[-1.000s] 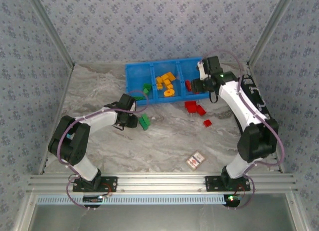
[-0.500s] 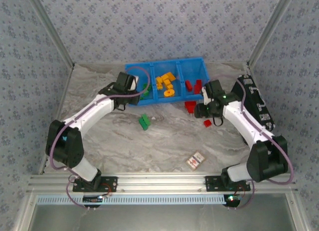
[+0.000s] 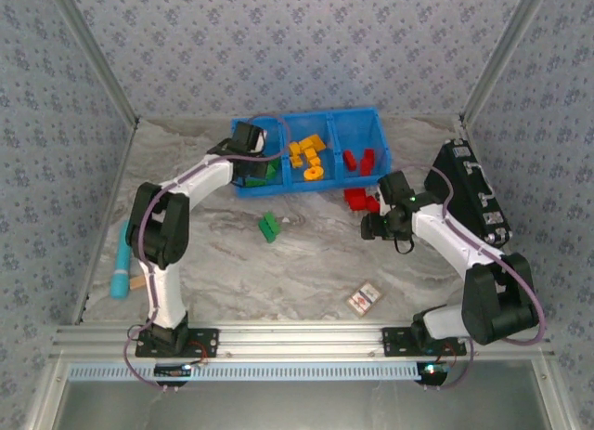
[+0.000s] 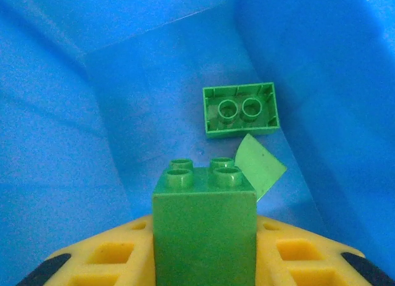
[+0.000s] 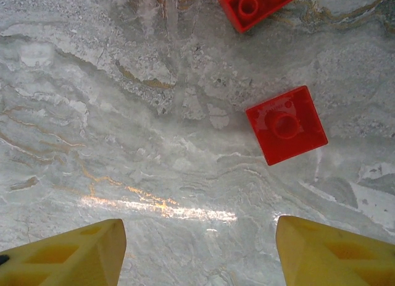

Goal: Sort the legos into containers by color
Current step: Place the lego in the container, then pick up the lego from the middle-right of the table.

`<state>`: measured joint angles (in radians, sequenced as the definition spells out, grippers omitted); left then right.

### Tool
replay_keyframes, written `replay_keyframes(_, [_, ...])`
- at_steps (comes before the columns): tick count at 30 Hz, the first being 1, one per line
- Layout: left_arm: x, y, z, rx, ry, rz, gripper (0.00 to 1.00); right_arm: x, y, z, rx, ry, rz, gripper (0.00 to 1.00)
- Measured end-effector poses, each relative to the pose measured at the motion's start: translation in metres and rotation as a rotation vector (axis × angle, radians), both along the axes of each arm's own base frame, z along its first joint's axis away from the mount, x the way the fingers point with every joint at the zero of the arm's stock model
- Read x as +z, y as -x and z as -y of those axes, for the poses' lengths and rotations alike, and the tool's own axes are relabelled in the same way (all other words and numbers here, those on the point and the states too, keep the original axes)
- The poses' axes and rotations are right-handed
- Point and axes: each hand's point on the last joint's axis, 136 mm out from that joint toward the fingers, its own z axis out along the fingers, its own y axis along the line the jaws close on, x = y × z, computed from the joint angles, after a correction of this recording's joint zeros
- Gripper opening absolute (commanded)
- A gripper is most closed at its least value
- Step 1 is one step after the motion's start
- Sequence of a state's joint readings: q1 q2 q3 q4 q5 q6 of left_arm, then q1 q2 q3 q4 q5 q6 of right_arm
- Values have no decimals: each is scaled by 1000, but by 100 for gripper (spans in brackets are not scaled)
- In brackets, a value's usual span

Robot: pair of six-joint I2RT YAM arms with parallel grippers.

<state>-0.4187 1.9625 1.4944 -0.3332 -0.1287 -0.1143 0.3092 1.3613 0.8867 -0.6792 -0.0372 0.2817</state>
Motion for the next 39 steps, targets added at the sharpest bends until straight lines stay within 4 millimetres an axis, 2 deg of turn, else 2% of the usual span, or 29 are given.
replay_keyframes(6, [2, -9, 1, -7, -8, 14, 42, -4, -3, 11, -29, 35, 2, 69])
replay_keyframes(13, [13, -15, 2, -17, -11, 39, 51, -22, -9, 25, -66, 91, -52, 70])
replay_keyframes(24, [19, -12, 0, -25, -17, 38, 54, -34, -34, 39, -88, 125, -62, 68])
replay_keyframes(26, [30, -8, -1, -28, -12, 47, 55, -38, -36, 41, -87, 132, -69, 67])
replay_keyframes(29, [58, 2, -4, -36, 3, 89, 58, -44, -36, 42, -79, 139, -82, 64])
replay_keyframes(36, [135, 37, -14, -79, 51, 222, 66, -55, -38, 45, -64, 149, -105, 44])
replay_keyframes(39, [151, 50, -20, -90, 46, 249, 67, -55, -38, 45, -59, 150, -102, 36])
